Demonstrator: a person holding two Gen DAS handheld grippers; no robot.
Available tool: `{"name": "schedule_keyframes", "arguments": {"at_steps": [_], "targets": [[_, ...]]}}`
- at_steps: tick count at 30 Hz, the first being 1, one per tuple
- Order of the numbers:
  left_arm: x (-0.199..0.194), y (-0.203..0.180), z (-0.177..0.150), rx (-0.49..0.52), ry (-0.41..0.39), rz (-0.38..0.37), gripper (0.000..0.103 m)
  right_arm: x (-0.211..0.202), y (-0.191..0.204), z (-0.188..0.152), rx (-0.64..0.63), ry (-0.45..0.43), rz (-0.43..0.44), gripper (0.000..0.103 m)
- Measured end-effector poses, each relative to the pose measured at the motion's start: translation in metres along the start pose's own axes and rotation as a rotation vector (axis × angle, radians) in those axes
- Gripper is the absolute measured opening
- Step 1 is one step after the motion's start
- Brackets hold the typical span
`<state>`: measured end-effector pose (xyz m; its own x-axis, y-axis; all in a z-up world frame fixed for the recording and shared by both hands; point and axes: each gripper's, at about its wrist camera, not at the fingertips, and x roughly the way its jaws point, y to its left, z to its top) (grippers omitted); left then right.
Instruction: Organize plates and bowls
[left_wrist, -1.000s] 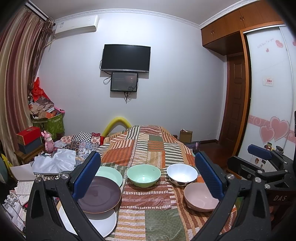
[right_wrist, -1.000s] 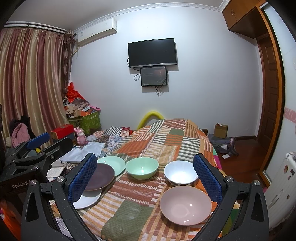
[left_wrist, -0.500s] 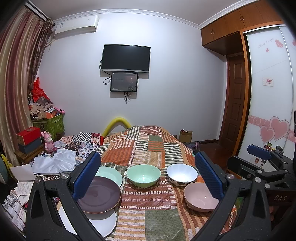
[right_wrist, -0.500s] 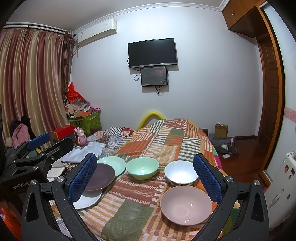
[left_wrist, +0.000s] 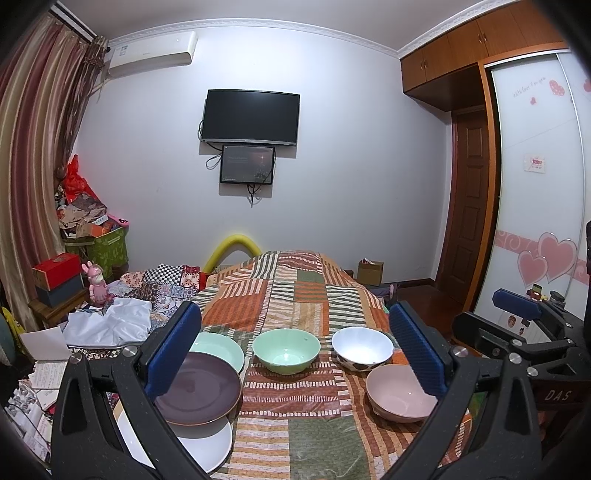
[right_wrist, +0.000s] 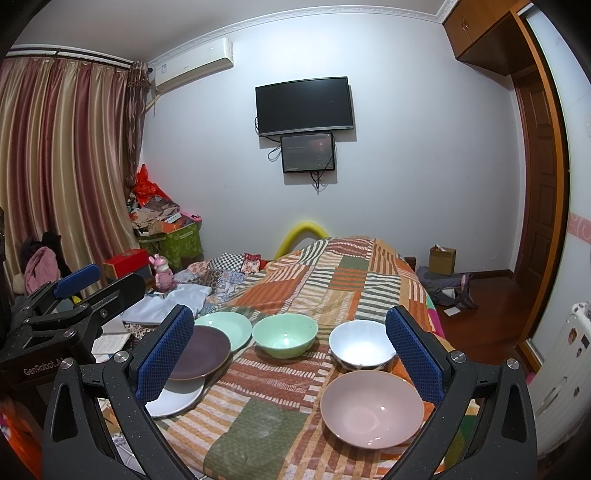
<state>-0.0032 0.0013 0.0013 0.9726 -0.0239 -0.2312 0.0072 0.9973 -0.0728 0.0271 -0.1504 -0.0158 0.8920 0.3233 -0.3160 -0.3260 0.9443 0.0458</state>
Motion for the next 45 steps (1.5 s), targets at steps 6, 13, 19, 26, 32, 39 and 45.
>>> {"name": "schedule_keyframes", "arguments": {"at_steps": [6, 13, 19, 26, 32, 39, 45], "targets": [[-0.002, -0.001, 0.0, 0.006, -0.003, -0.004, 0.103, 0.0, 0.0, 0.0, 0.0, 0.0, 0.001, 0.103], [0.0, 0.001, -0.002, 0.003, 0.001, -0.004, 0.103, 0.002, 0.004, 0.001, -0.002, 0.01, -0.002, 0.103], [0.005, 0.007, -0.005, -0.004, 0.012, -0.008, 0.103, 0.013, 0.008, 0.001, -0.004, 0.036, -0.001, 0.103], [0.024, 0.026, -0.015, -0.01, 0.062, 0.011, 0.103, 0.042, 0.021, -0.008, -0.043, 0.097, 0.01, 0.103], [0.047, 0.06, -0.028, -0.041, 0.12, 0.059, 0.103, 0.075, 0.037, -0.023, -0.063, 0.167, 0.099, 0.103], [0.078, 0.11, -0.049, -0.065, 0.197, 0.172, 0.103, 0.119, 0.049, -0.038, -0.066, 0.268, 0.145, 0.103], [0.103, 0.157, -0.072, -0.064, 0.268, 0.254, 0.103, 0.16, 0.057, -0.047, -0.047, 0.344, 0.172, 0.103]]}}
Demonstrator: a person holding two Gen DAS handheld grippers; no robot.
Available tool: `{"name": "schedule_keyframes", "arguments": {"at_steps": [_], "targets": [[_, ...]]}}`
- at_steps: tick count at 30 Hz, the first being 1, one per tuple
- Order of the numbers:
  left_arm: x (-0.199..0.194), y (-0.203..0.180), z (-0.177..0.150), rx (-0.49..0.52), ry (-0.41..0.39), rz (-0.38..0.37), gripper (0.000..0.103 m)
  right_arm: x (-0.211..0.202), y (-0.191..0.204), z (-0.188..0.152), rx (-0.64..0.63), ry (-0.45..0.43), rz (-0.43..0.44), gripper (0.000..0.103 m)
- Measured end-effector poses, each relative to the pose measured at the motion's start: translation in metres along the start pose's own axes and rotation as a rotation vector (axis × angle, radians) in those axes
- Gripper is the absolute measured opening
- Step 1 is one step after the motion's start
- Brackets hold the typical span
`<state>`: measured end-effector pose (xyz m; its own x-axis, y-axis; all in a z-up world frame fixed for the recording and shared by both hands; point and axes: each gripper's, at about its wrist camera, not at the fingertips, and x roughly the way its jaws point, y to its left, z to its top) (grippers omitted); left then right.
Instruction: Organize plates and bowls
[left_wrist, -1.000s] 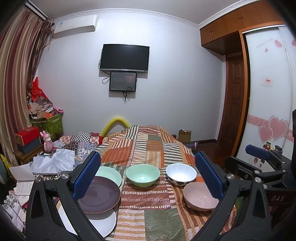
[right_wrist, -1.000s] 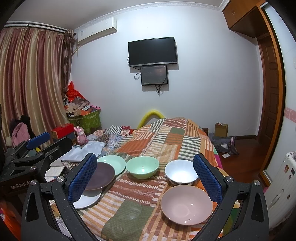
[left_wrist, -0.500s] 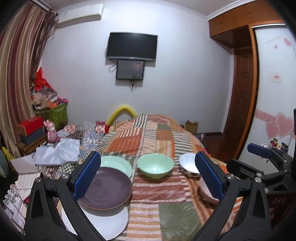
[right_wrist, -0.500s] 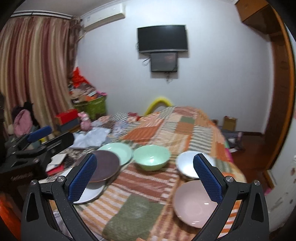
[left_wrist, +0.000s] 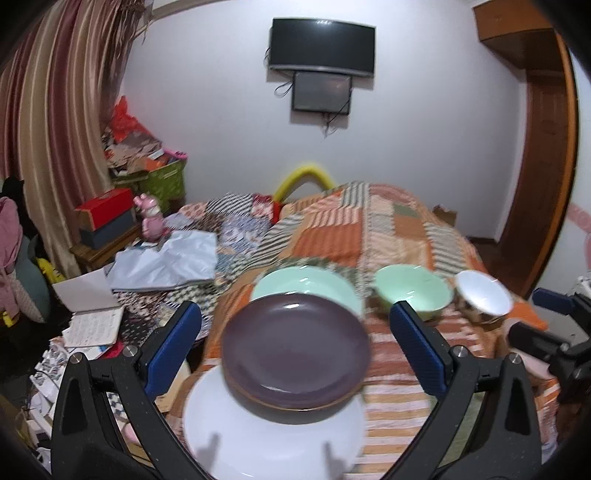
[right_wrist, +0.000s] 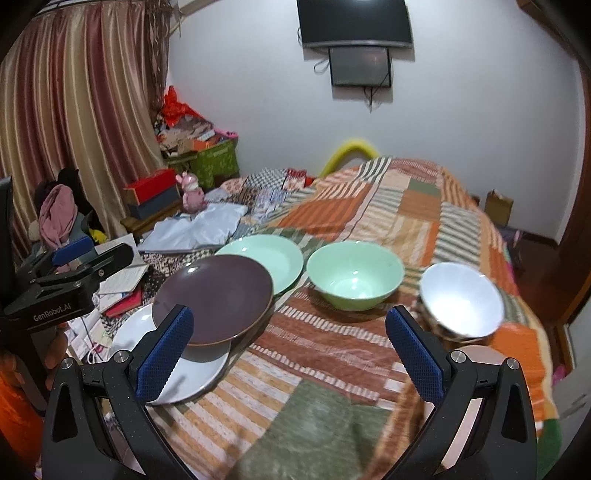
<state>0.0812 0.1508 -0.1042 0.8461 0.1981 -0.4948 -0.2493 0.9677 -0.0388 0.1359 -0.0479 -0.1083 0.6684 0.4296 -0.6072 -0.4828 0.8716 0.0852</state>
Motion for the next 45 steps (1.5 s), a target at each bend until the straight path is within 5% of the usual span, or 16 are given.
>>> {"name": "schedule_keyframes", "arguments": {"at_steps": [8, 12, 19, 24, 34, 45], "targets": [[0.065, 0.046, -0.01, -0.045, 0.169, 0.009, 0.103, 0.058, 0.007, 0.002, 0.014, 0.123, -0.002, 0.103], [0.098, 0.064, -0.015, -0.056, 0.256, 0.01, 0.083, 0.079, 0.011, 0.001, 0.014, 0.17, 0.001, 0.101], [0.135, 0.082, -0.028, -0.088, 0.372, -0.001, 0.073, 0.112, 0.019, -0.003, 0.014, 0.253, 0.021, 0.087], [0.151, 0.091, -0.033, -0.094, 0.401, -0.026, 0.059, 0.13, 0.022, -0.008, 0.021, 0.306, 0.043, 0.068], [0.172, 0.097, -0.039, -0.111, 0.465, -0.093, 0.035, 0.153, 0.025, -0.013, 0.04, 0.368, 0.073, 0.048], [0.184, 0.099, -0.041, -0.132, 0.502, -0.141, 0.029, 0.167, 0.026, -0.014, 0.074, 0.393, 0.109, 0.034]]}}
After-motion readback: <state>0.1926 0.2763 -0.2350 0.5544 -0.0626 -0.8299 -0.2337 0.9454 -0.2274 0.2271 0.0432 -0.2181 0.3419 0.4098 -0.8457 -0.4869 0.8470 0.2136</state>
